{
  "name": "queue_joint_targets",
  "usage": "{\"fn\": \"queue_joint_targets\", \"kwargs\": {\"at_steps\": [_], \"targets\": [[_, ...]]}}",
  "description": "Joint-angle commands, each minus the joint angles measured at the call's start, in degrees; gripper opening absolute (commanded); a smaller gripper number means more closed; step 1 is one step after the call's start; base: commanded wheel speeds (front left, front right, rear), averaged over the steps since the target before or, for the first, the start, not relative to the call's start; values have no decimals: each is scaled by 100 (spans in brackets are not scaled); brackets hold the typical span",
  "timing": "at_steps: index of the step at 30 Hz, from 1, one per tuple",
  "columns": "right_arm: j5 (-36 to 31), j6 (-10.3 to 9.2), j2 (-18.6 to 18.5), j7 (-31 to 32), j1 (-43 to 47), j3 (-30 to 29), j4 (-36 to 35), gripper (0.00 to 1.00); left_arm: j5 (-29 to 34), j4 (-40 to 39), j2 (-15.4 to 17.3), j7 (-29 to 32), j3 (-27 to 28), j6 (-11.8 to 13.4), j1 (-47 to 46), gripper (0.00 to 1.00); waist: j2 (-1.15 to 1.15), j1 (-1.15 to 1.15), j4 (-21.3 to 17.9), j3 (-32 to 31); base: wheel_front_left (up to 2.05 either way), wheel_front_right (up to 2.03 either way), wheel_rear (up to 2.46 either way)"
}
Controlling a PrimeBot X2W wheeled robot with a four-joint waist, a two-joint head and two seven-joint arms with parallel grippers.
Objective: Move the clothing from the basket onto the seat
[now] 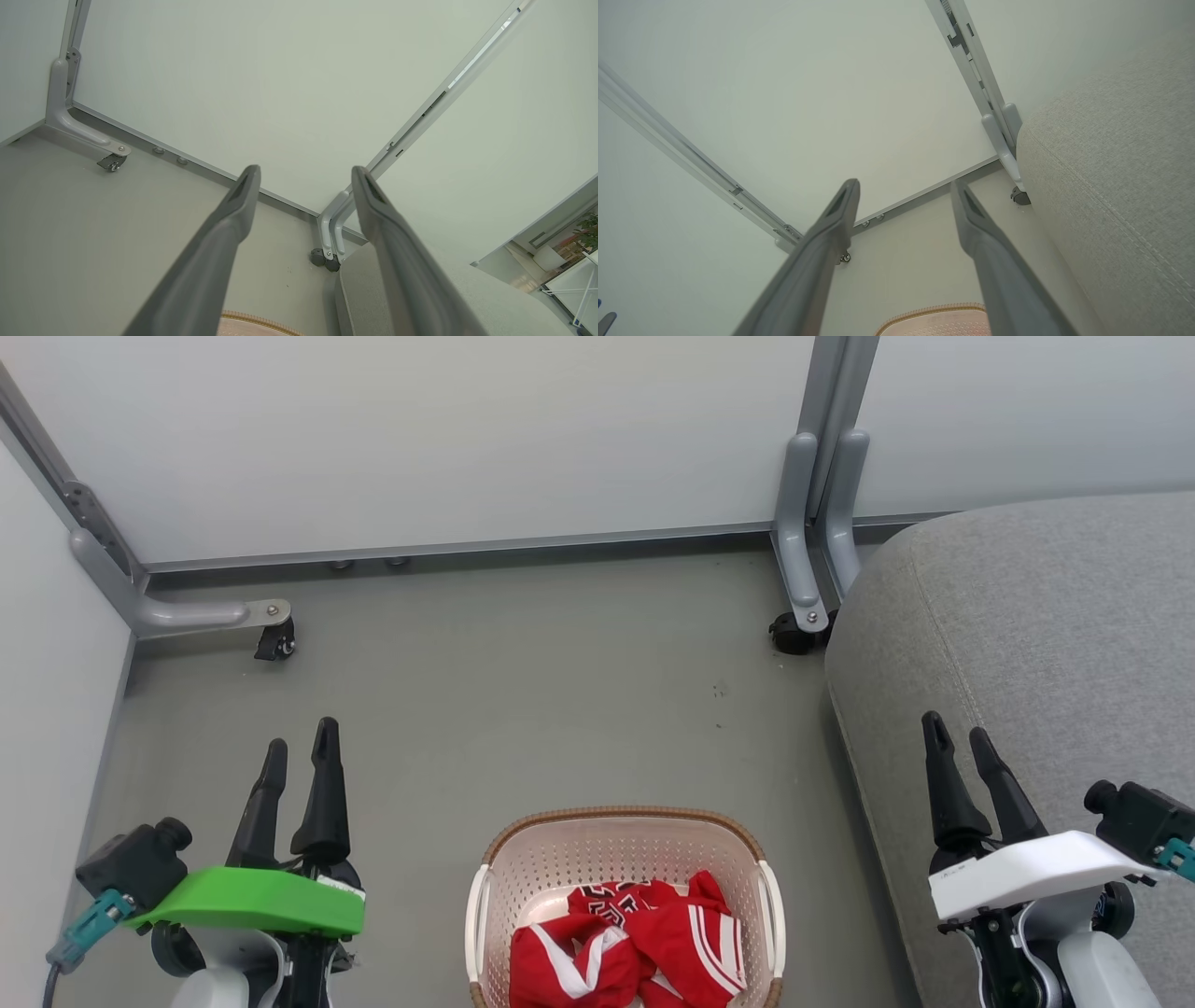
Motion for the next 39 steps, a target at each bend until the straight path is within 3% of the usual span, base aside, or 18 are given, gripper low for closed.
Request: {"fn": "queue_joint_targets", "kwargs": {"at_steps": [1, 18, 39], "targets": [[-216, 2, -47, -73, 6, 34, -73, 100, 230, -59, 53, -60, 9, 5, -2, 100, 0, 0, 1, -2, 0, 0, 0], [-1354, 2, 18, -336, 104, 63, 37, 100, 1493, 223, -39, -324, 84, 13, 110, 100, 0, 0, 6, -21, 0, 0, 0], [-2381, 3, 93, -612, 237, 148, 73, 100, 2634, 617, -114, -599, 139, 14, 99, 100, 0, 0, 22, -26, 0, 0, 0]]}}
